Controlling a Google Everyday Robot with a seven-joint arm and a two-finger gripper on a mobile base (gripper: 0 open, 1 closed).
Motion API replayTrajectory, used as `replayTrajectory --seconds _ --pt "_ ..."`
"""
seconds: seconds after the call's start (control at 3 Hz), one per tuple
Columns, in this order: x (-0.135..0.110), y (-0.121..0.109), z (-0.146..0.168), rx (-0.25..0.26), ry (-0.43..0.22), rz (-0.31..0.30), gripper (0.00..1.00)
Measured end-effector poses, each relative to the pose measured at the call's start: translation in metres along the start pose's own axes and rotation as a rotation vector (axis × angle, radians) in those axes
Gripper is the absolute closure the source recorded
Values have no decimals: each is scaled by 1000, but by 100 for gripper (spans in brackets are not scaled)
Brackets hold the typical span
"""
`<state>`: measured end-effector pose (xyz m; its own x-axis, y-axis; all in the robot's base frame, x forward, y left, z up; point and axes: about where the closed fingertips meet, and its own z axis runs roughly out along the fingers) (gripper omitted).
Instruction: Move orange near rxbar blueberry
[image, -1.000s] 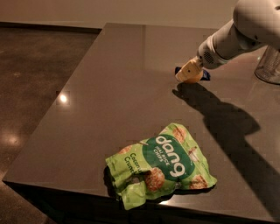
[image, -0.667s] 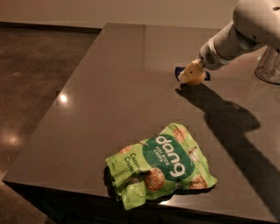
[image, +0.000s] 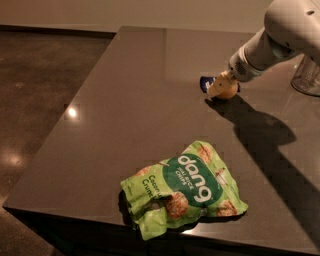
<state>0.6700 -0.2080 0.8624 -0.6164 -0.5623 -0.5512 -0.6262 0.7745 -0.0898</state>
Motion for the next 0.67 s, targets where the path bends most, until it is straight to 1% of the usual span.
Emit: replayTrajectory --seconds 0.33,0.67 --pt "1 -1 2 5 5 2 0" --pt "1 -1 2 5 5 2 0"
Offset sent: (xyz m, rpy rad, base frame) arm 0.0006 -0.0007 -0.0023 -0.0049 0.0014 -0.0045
